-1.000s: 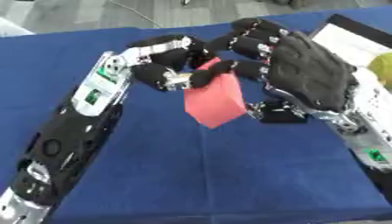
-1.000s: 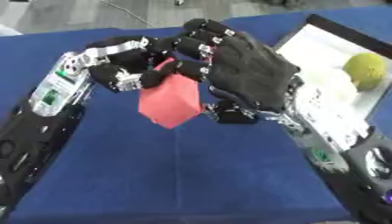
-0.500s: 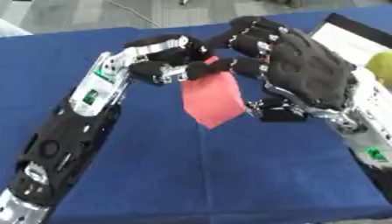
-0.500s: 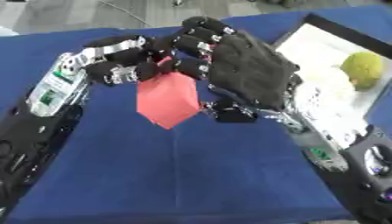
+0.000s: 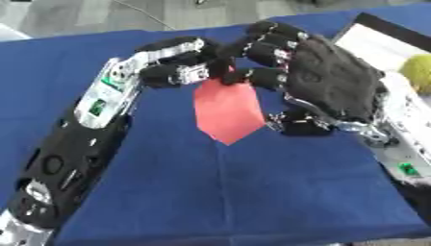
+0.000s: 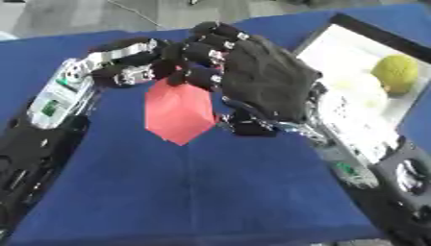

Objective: Pick up the objects with one hand, pass them to the other hand, and then place them into the box on the other side of the table.

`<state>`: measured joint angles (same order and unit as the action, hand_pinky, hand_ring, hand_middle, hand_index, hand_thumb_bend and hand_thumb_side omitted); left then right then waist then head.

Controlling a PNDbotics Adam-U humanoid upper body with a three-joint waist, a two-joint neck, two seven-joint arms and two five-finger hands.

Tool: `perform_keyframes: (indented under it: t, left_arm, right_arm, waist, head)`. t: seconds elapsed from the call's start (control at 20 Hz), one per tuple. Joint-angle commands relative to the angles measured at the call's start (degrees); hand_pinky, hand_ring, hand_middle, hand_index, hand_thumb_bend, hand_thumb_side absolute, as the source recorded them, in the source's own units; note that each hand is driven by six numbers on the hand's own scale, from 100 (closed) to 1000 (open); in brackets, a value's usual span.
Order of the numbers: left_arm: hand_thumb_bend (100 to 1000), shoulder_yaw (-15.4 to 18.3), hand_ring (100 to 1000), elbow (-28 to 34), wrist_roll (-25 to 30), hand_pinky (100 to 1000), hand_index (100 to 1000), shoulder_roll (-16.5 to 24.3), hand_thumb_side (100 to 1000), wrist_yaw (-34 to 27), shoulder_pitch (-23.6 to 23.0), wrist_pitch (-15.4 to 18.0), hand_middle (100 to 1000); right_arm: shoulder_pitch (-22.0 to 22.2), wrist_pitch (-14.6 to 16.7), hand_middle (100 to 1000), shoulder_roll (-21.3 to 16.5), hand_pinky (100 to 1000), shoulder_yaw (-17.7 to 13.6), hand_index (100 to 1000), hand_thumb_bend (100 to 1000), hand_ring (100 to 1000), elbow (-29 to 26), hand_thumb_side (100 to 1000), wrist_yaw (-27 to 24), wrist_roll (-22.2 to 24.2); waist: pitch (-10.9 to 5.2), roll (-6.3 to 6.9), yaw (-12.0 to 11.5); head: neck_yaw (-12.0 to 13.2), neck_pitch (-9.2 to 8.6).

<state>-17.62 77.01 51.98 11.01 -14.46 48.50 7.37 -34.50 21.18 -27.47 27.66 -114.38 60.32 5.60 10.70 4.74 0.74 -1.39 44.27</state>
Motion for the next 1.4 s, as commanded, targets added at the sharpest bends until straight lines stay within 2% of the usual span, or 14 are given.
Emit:
perform_keyframes:
  t: [0.05, 0.55, 1.15, 1.4]
  left_arm:
    - [100, 1.43, 539, 0.42, -0.02, 638, 613, -0.36, 707, 0.19, 2.22, 0.03, 487]
    - [100, 5.03, 544, -4.76, -0.02, 638, 617, -1.78, 736, 2.7, 4.94, 0.52, 490]
    - [100, 7.83, 544, -8.2, -3.54, 637, 611, -2.58, 687, 3.35, 7.89, 0.44, 487]
    - [100, 8.29, 543, -8.15, -4.7, 637, 613, -0.23, 641, 4.09, 7.76, 1.61, 486]
  right_arm:
    - [-1.07, 0.58, 811, -0.85, 862, 0.53, 379, 410, 783, -0.21, 100, 0.46, 0.64]
    - [-1.64, 1.18, 814, 0.05, 862, 1.11, 379, 415, 784, -0.21, 100, 0.91, 0.91]
    - [-1.72, 1.12, 815, 0.59, 862, 1.09, 379, 403, 784, -0.21, 100, 1.41, 0.79]
    - [-1.41, -0.25, 814, -0.99, 862, -1.05, 379, 393, 777, -0.21, 100, 1.9, -0.67]
  waist:
    - [-0.65, -0.24, -0.1]
    - [-0.32, -0.29, -0.16]
    - [-0.08, -0.24, 0.24]
    - [-0.25, -0.14, 0.57]
  head:
    - [-0.52, -0.15]
    - [-1.34, -0.15]
    - [-1.45, -0.15]
    - [-1.53, -0.15]
